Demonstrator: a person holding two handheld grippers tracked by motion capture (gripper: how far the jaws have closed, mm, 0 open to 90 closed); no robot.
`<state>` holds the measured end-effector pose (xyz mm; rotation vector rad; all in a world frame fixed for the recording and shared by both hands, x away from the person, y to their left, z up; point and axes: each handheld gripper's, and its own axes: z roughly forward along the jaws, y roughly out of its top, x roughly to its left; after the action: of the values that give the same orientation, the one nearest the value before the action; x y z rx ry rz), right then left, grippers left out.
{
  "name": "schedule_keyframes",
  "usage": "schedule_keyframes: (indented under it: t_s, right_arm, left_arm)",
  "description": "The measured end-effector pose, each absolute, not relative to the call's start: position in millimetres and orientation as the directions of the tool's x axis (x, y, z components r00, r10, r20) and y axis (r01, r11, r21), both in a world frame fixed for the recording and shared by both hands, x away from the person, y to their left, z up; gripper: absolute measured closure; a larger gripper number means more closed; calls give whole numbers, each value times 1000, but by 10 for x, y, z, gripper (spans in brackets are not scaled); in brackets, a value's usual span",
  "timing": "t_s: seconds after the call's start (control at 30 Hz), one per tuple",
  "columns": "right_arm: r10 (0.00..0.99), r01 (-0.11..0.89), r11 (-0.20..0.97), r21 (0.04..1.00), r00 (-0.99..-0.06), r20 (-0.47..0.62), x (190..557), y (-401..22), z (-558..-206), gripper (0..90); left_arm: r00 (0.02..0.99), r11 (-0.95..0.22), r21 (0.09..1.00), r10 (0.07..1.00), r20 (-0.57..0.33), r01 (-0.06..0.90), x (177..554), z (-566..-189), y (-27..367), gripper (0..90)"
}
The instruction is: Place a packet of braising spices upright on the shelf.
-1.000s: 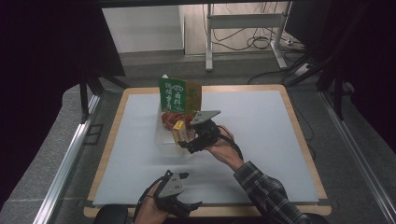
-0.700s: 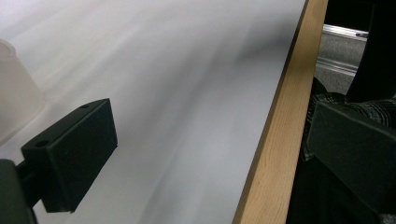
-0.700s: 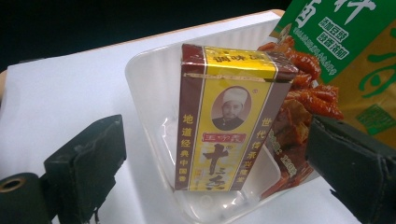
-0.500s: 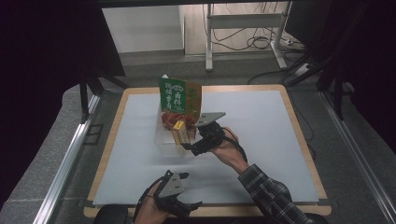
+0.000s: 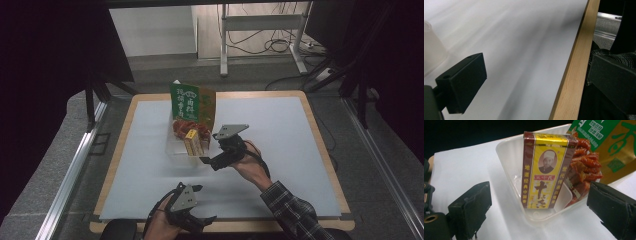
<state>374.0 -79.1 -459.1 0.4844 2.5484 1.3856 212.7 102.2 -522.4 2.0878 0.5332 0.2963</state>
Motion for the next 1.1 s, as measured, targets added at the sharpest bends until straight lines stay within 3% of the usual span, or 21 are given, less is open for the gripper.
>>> schedule_keyframes:
  t_s: [1.1]
  right_arm:
    - [420,241,527,815,-908,-3,3690,-1178,-4595,57]
  left_arm:
    - [868,-480,836,497,9,265,2139,-5228,1038,13]
